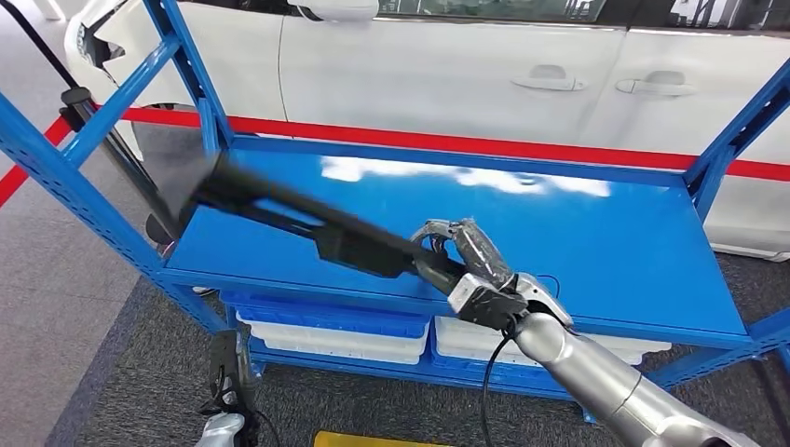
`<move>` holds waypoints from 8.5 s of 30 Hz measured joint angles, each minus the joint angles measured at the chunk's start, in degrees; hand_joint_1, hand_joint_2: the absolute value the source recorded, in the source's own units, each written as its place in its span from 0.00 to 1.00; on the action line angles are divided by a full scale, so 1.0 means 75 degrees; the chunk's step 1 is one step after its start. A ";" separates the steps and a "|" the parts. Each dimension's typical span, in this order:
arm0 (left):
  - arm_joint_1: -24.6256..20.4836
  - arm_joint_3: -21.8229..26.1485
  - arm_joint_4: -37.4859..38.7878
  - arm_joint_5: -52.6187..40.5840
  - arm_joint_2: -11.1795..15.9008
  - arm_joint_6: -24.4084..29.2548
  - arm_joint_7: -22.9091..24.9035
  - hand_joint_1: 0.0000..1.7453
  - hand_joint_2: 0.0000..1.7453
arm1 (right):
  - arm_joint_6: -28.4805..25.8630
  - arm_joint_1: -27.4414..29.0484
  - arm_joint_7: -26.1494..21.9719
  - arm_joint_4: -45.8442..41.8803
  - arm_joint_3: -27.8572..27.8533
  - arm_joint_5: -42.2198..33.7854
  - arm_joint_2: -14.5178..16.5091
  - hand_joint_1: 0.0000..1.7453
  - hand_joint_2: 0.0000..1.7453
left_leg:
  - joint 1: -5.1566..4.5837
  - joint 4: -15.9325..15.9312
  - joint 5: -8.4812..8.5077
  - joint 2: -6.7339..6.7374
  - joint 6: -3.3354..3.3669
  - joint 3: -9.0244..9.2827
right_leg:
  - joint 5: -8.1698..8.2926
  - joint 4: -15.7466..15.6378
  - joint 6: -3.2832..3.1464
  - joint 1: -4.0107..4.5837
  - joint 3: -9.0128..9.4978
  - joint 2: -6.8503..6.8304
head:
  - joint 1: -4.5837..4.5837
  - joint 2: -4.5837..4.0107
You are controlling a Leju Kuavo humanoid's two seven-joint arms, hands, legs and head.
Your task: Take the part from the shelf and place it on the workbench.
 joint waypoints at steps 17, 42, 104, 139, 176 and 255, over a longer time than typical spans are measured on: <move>0.0337 0.0673 -0.0160 0.0240 0.0217 0.0067 -0.0235 0.00 0.00 | 0.0460 0.0879 0.0100 -0.0907 -0.1587 -0.0875 0.0095 1.00 1.00 | 0.0020 -0.1291 0.0675 -0.0017 0.0423 0.0710 | -0.0905 0.2177 0.0356 -0.0104 -0.1144 0.0366 | 0.0001 0.0000; 0.0593 0.1095 -0.0362 0.0209 0.0393 -0.0071 0.0066 0.00 0.00 | 0.0663 0.1895 -0.0651 -0.0742 -0.1772 -0.0718 0.0182 1.00 1.00 | -0.0026 -0.1199 0.0737 -0.0046 0.0287 0.0570 | -0.0053 0.0247 0.0249 -0.0060 -0.0213 0.0404 | 0.0001 0.0000; 0.0483 0.1561 0.0880 -0.0226 -0.0016 0.0335 -0.0096 0.00 0.00 | 0.0562 0.4000 -0.1164 -0.0742 -0.2123 -0.0316 0.0287 1.00 1.00 | 0.0071 -0.0389 0.0245 0.0061 -0.0173 0.0990 | 0.0253 0.0232 0.0188 -0.0137 -0.0565 0.0292 | -0.0001 0.0000; 0.0530 0.1985 0.1282 -0.1216 0.2255 -0.1094 -0.2715 0.00 0.00 | 0.0170 0.6790 -0.1229 -0.1846 -0.4571 0.0390 0.0734 1.00 1.00 | 0.0026 -0.1419 0.0395 0.0239 0.0346 0.1161 | -0.0904 0.1731 0.0308 -0.0040 -0.0866 0.0604 | 0.0002 0.0000; 0.2070 0.1857 0.1663 -0.2176 0.1427 -0.1856 -0.1050 0.00 0.00 | 0.0400 0.8003 -0.2023 -0.3228 -0.5578 0.0663 0.1119 1.00 1.00 | 0.0004 -0.1389 0.0123 0.0917 0.0171 0.1366 | -0.0134 0.0656 0.0316 -0.0151 -0.0397 0.0038 | 0.0002 0.0000; 0.2018 0.1835 0.1775 -0.3069 0.1590 -0.2105 -0.1951 0.00 0.00 | 0.1015 0.8122 -0.2122 -0.3950 -0.6263 0.1510 0.1218 1.00 1.00 | 0.0020 -0.1196 0.0103 -0.0458 0.0050 0.1198 | -0.0162 0.0363 0.0120 -0.0078 -0.0213 0.1595 | 0.0001 0.0000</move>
